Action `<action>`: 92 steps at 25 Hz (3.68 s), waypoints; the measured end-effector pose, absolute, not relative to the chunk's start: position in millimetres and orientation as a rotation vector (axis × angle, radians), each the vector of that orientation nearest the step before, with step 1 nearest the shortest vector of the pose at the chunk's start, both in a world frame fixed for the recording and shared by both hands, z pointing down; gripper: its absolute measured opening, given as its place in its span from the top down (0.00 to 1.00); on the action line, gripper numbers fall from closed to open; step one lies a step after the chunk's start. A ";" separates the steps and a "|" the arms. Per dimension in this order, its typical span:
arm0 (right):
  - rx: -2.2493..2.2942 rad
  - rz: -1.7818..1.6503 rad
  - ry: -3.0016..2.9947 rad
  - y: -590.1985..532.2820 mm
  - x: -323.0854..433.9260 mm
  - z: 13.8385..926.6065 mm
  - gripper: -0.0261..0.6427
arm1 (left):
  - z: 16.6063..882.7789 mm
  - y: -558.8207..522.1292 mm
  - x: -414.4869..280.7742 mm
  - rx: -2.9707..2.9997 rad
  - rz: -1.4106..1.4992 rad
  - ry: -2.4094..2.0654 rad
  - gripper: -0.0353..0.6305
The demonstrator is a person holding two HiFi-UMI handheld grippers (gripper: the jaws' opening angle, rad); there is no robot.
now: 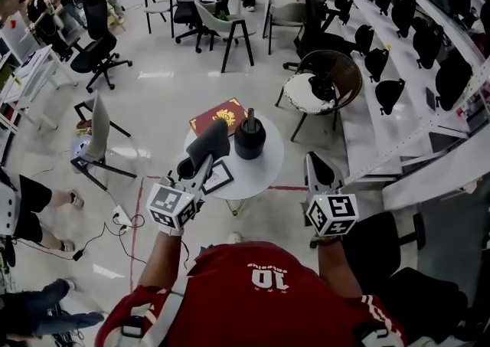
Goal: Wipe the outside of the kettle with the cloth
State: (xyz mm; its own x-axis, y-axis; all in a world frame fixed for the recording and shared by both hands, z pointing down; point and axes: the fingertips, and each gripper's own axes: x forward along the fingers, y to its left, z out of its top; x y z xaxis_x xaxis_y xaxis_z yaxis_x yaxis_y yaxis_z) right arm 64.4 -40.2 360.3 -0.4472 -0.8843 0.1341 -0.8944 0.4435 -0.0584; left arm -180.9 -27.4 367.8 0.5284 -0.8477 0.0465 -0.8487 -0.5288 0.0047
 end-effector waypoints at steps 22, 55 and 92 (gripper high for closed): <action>1.646 0.223 -2.532 -110.5 36.0 373.9 0.94 | 405.4 -110.9 -204.2 2.704 0.096 -1.379 0.88; 1.498 0.381 -2.617 -207.4 59.5 421.4 0.94 | 537.4 -307.6 -121.4 2.740 0.957 -1.351 0.88; 1.549 0.415 -2.594 -164.1 60.9 426.0 0.94 | 594.1 -228.9 -52.0 2.799 1.121 -0.853 0.88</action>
State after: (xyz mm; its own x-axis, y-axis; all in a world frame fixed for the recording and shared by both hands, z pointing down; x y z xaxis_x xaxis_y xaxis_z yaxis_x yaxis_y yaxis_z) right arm 60.9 -164.1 426.0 -0.4810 -0.8495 0.2166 -0.8747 0.4482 -0.1844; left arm -52.0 -228.9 594.1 0.5959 -0.4835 0.6412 -0.4890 -0.8518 -0.1879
